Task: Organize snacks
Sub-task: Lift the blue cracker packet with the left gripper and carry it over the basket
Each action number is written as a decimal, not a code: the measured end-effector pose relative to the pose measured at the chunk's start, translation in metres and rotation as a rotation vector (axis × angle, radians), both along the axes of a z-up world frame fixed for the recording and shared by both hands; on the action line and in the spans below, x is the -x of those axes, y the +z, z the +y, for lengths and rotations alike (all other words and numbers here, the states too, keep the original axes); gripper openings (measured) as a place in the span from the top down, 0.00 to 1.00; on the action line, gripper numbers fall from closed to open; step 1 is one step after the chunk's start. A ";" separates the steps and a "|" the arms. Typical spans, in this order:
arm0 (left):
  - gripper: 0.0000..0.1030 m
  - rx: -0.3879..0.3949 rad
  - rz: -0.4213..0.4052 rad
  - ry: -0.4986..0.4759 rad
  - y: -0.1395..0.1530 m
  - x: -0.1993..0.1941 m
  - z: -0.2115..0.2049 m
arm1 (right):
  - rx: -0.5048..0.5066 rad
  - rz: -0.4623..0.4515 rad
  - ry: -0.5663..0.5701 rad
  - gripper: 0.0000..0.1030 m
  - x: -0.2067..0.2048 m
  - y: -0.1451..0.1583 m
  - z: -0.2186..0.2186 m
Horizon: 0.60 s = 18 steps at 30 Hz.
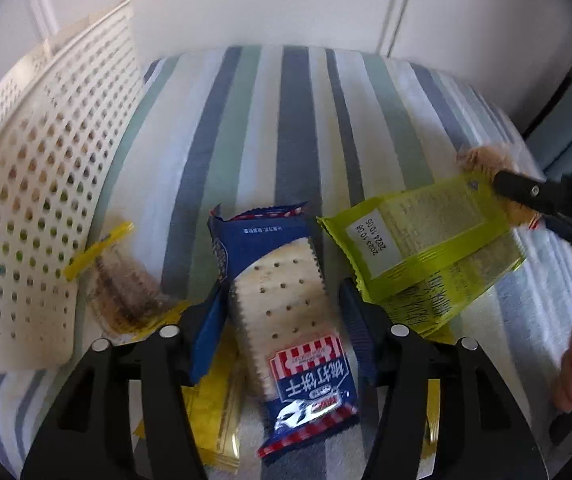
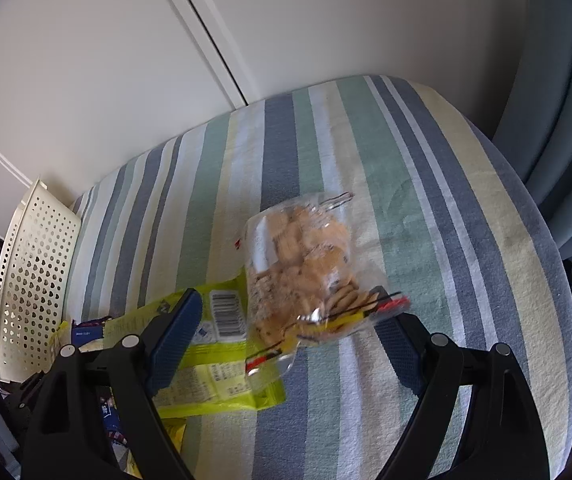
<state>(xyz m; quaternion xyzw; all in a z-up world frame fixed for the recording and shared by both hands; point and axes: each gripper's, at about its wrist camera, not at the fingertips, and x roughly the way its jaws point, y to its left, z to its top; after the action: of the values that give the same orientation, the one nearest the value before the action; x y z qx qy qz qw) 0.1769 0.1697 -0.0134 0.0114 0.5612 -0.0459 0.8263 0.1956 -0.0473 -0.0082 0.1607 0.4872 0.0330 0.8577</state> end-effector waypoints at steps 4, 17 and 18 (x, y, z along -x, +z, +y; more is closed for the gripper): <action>0.43 -0.023 0.005 -0.017 -0.002 -0.009 -0.007 | -0.004 0.000 -0.011 0.18 0.000 0.000 -0.004; 0.56 0.103 -0.127 -0.007 0.039 0.019 0.030 | -0.014 -0.001 -0.038 0.18 -0.002 0.000 -0.017; 0.56 0.109 -0.141 -0.008 0.045 0.022 0.035 | -0.017 -0.002 -0.042 0.18 -0.003 0.000 -0.018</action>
<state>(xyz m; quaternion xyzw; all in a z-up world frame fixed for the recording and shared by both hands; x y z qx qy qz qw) 0.1550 0.2042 0.0318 -0.0279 0.4983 -0.0788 0.8629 0.1982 -0.0652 -0.0085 0.1779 0.4827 0.0194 0.8573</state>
